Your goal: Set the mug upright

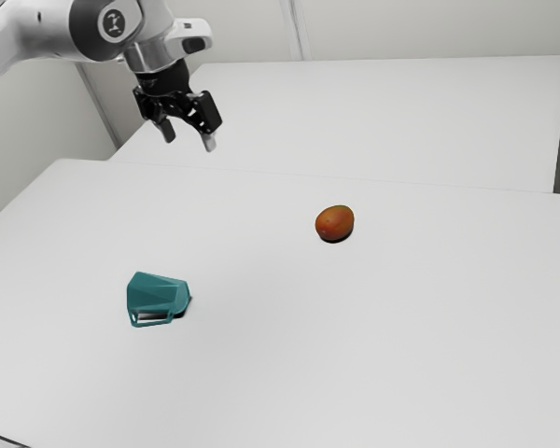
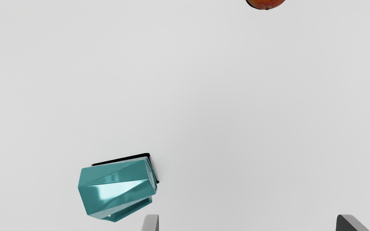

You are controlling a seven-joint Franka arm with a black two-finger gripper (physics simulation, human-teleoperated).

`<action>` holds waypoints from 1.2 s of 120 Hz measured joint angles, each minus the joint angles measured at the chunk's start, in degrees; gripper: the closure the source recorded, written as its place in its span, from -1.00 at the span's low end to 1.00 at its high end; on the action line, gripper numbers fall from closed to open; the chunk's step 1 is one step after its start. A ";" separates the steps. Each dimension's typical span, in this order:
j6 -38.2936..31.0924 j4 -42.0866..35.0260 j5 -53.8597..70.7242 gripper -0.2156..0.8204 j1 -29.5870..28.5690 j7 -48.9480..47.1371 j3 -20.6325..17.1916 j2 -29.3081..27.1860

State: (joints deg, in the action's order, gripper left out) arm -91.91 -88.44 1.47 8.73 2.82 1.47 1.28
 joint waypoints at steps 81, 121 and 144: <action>-0.46 -20.73 -6.86 -0.58 -12.14 2.29 0.09 -8.01; -7.34 -32.42 -17.50 -0.58 -23.55 15.80 0.18 -10.37; -9.19 -36.84 -27.82 -0.58 -31.09 25.87 0.23 -8.26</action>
State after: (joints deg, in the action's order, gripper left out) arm -101.10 -125.29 -26.36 -22.36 28.69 1.70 -6.99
